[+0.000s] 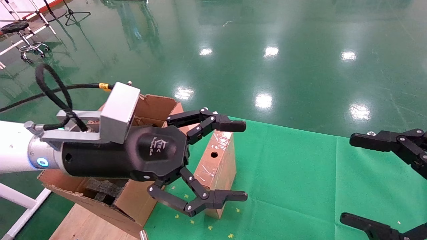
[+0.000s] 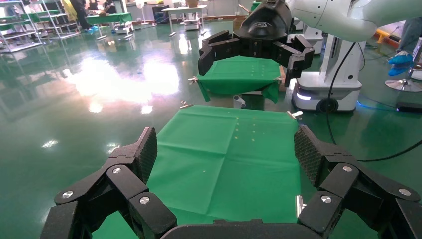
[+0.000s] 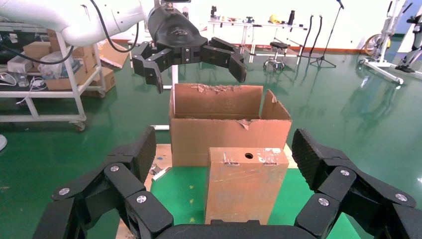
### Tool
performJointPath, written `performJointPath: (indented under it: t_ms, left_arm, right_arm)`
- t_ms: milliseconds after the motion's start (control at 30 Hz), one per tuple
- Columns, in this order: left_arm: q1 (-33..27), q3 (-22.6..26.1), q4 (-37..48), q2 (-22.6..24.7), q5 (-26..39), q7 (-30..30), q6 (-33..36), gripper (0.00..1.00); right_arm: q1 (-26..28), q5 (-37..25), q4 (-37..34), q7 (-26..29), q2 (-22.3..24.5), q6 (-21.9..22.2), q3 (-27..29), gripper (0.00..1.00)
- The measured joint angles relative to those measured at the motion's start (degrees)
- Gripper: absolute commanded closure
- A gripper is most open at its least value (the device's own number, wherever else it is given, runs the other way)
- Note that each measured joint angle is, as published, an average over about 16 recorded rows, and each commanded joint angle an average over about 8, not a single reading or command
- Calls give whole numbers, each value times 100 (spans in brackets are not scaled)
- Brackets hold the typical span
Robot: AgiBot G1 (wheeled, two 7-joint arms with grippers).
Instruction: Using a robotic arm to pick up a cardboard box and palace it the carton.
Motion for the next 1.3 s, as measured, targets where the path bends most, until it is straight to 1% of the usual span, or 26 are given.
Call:
performJointPath:
  t_ms: [400,433,467,500,667,700,733,767,1033,1300]
  left_arm:
    - [-6,0,-9,-7,15,8,-1,0]
    - [-18,6,-22,-18,41,8,3,0]
    - [-35,16,-37,-30,73,2,8,0]
    - [-61,32,-54,-45,120,-11,13,0]
    - [-323,180,-150,-125,524,-158,50,0]
    - [-386,217,-168,-140,618,-195,58,0]
    - [-445,250,-187,-155,707,-229,66,0]
    - [-520,293,-209,-169,811,-274,77,0]
    - [-1066,624,-310,-235,1561,-590,176,0]
    - [-1322,864,-333,-301,2040,-807,179,0]
  right_arm:
    - [0,0,0,0,0,0,0,0]
    - [0,0,-1,0,0,0,0,6]
    - [0,0,-1,0,0,0,0,13]
    - [0,0,-1,0,0,0,0,24]
    - [1,1,-2,-1,0,0,-1,86]
    - [1,1,-2,-1,0,0,-2,93]
    - [1,1,-2,-1,0,0,-2,97]
    - [1,1,-3,-1,0,0,-2,100]
    - [1,1,-5,-3,0,0,-2,100]
    - [1,1,-7,-4,1,1,-3,100]
